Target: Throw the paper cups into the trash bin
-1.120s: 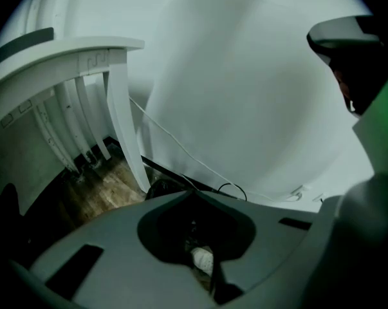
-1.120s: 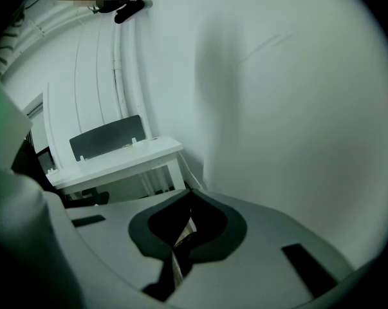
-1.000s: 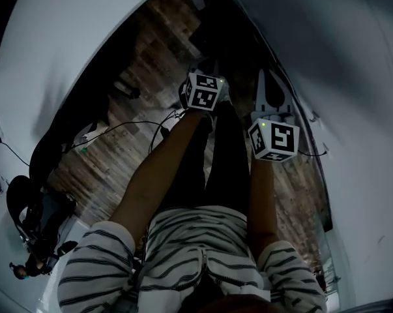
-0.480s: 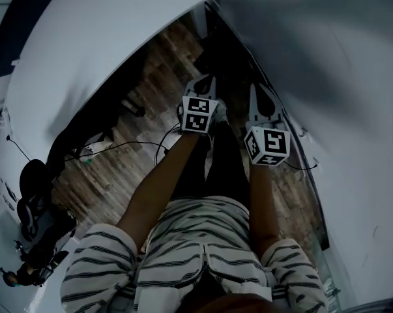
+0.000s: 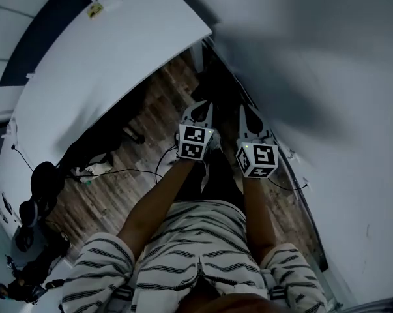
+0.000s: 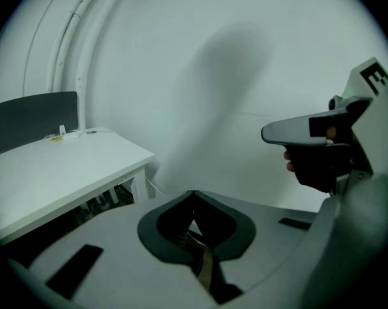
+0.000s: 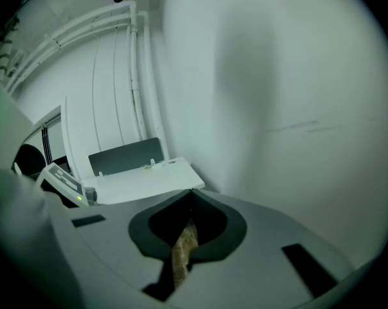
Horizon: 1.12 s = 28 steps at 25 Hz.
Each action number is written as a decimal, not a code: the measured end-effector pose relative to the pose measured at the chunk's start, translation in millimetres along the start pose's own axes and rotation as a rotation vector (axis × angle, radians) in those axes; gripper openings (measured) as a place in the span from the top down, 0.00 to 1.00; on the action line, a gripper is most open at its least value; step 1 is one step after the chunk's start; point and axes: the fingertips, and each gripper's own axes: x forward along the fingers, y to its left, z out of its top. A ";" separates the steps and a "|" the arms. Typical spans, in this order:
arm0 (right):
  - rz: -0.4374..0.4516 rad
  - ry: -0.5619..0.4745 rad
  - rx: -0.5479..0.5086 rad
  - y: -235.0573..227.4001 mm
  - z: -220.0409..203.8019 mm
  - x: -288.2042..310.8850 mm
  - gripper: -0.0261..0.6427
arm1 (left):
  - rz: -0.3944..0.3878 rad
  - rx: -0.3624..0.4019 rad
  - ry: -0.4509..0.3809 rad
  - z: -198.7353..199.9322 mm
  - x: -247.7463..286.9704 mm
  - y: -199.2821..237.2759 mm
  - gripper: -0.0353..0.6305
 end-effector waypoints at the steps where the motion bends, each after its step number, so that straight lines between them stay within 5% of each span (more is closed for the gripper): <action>1: 0.002 -0.009 -0.002 -0.2 5.0 -1.4 0.95 | 0.003 0.005 -0.016 8.0 -4.5 -1.5 0.91; 28: 0.103 -0.164 -0.096 75.0 113.0 -44.7 0.95 | 0.008 0.102 -0.356 160.7 -141.5 -19.6 0.91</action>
